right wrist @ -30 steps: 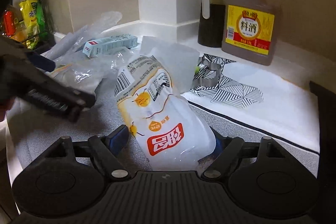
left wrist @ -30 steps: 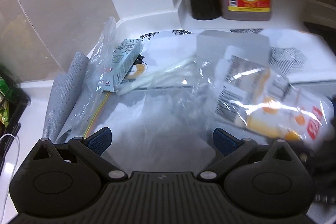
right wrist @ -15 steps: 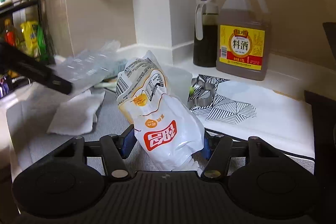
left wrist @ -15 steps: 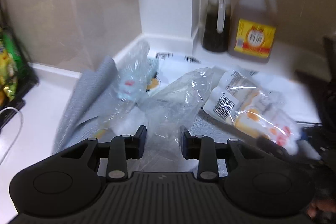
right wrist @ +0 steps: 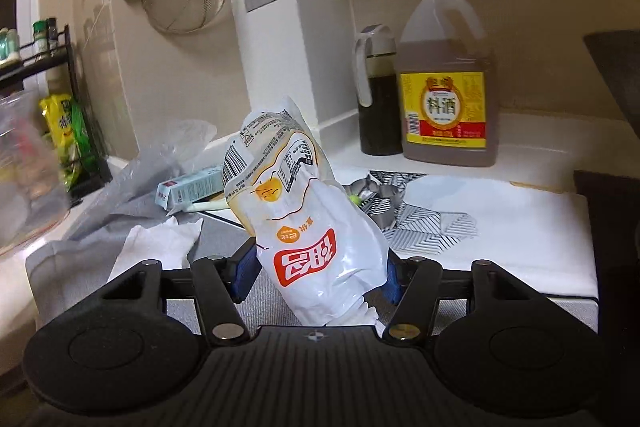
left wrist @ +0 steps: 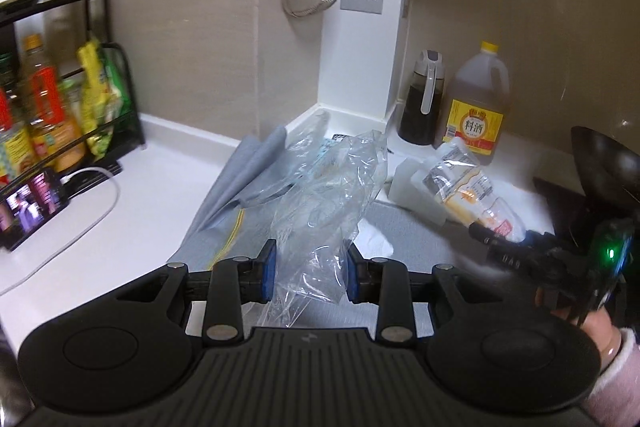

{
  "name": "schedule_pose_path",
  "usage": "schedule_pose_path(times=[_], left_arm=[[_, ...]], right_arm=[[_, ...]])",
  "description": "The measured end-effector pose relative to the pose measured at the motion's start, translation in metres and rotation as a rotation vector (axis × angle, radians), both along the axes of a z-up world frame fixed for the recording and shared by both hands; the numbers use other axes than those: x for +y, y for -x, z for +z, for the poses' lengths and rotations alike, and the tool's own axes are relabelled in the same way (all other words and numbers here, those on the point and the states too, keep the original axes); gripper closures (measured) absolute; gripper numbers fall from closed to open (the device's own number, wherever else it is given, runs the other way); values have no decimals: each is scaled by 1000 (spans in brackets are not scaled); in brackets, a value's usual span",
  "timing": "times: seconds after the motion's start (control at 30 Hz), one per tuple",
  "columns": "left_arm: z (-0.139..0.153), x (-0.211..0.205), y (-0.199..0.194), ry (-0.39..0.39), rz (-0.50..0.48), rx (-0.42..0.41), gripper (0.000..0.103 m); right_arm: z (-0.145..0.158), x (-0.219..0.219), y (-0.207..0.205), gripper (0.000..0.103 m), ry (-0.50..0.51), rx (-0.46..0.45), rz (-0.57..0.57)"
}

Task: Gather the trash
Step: 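Grasp the clear plastic bag with the left tool while the right holds the white pouch, then carry the clear bag and white pouch down over the bin with both tools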

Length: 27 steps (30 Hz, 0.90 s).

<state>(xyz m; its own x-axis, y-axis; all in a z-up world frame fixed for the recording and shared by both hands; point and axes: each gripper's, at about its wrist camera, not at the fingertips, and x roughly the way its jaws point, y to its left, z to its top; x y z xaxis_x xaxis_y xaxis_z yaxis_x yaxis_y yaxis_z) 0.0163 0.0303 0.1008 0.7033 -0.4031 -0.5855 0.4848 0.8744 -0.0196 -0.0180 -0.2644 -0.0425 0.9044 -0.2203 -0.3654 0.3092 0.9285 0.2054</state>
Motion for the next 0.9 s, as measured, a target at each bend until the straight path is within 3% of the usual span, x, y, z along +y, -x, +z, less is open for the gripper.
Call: schedule_pose_path(times=[0.27,0.5,0.67,0.9], left_arm=[[-33,52,75,-43,43,18,67],[-61,89,133,-62,72,56,67],[-84,104,164,-84,66,86,67],[-123,116,189,-148,120,134,67]], right_arm=[[31,29,83,41,40,-45,34],[50,81,151,41,60,-60,170],[35,133,170,41,72,18,293],[-16,186,183,41,61,219,360]])
